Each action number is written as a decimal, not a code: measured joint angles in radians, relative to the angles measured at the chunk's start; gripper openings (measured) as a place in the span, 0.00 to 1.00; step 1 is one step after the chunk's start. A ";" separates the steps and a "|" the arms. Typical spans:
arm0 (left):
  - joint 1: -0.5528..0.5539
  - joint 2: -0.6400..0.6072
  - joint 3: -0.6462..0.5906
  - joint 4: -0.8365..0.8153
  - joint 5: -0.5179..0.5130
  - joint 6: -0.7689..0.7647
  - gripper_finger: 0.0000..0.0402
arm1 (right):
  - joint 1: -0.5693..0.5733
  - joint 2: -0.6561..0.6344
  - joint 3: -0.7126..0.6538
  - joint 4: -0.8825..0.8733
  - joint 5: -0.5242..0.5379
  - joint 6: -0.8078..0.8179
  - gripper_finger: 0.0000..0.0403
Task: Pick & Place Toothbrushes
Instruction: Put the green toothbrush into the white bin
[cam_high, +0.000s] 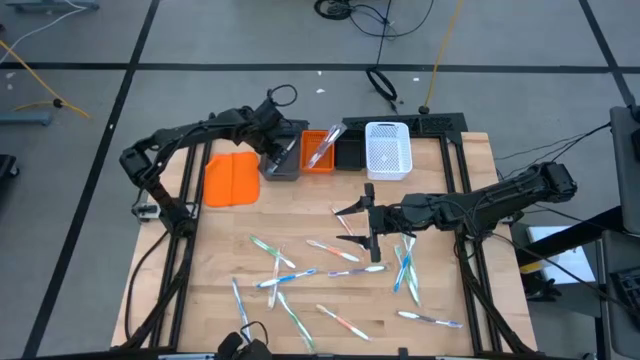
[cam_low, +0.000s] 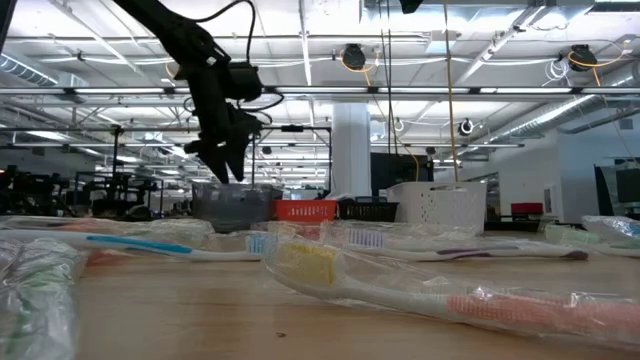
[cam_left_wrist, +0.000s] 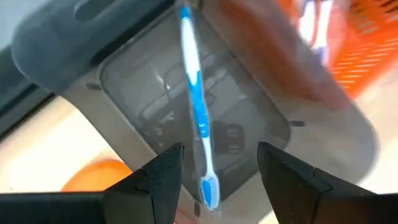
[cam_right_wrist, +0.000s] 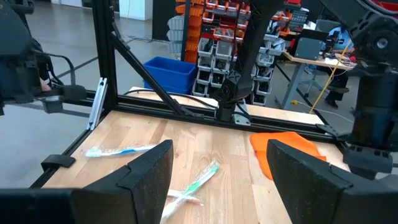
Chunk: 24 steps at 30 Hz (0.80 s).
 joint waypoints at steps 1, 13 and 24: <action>-0.004 -0.008 0.000 0.000 0.000 0.005 0.51 | 0.000 0.000 0.000 0.000 0.000 0.000 0.63; -0.147 -0.120 0.001 -0.119 0.039 0.073 0.45 | 0.000 0.000 0.000 0.000 0.000 0.000 0.63; -0.424 -0.124 -0.019 -0.236 0.039 0.117 0.46 | 0.000 0.000 0.000 -0.001 0.000 0.001 0.63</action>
